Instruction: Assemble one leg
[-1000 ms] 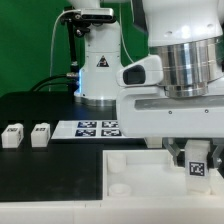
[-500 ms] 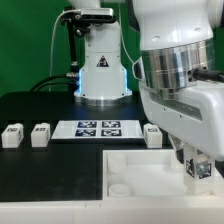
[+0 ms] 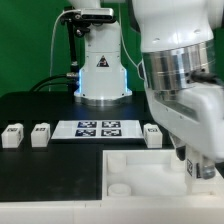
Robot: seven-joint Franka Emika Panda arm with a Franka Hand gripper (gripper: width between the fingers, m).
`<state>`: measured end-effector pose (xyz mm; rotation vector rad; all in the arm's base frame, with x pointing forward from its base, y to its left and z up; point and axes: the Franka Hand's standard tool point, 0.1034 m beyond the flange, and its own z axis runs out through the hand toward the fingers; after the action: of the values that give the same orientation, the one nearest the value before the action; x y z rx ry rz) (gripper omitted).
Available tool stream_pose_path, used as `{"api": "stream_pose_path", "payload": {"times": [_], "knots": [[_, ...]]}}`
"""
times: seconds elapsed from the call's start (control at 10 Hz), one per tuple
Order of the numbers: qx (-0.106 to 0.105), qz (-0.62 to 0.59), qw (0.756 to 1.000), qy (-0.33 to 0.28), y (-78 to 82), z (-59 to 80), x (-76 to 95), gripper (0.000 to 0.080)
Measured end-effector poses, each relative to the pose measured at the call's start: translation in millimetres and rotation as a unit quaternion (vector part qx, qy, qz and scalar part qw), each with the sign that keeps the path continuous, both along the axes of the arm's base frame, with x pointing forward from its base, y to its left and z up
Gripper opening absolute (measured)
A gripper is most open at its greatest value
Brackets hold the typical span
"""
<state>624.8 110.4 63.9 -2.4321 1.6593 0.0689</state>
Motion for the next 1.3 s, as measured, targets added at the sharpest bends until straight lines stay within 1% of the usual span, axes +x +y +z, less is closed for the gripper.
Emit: {"api": "stream_pose_path", "payload": {"times": [0.1,0.2,0.3,0.4,0.5,0.6,0.7,0.8,0.9,1.0,1.1,1.2,1.3], "knots": [[-0.008,0.105,0.994,-0.018,6.1,0.4,-2.2,0.0630],[-0.013,0.166,0.986,-0.029,9.1,0.9,-3.0,0.0644],[-0.017,0.213,0.976,-0.037,7.3,-0.3,-3.1,0.0644],[-0.019,0.237,0.971,-0.041,6.7,-0.7,-3.2,0.0649],[-0.026,0.302,0.952,-0.052,6.6,-0.6,-3.2,0.0649],[-0.048,0.397,0.914,-0.063,7.3,0.5,-3.0,0.0649],[-0.065,0.505,0.858,-0.074,5.1,-1.1,-2.3,0.0649],[-0.069,0.555,0.825,-0.082,2.9,-2.1,-1.1,0.0649],[-0.068,0.542,0.833,-0.081,3.5,-1.9,-0.7,0.0622],[-0.067,0.525,0.845,-0.079,3.7,-2.0,-0.8,0.0490],[-0.067,0.517,0.850,-0.077,3.7,-2.0,-0.8,0.0490],[-0.065,0.494,0.864,-0.074,3.9,-2.0,-0.9,0.0309],[-0.062,0.438,0.894,-0.066,3.8,-2.1,-0.9,0.0288]]}}
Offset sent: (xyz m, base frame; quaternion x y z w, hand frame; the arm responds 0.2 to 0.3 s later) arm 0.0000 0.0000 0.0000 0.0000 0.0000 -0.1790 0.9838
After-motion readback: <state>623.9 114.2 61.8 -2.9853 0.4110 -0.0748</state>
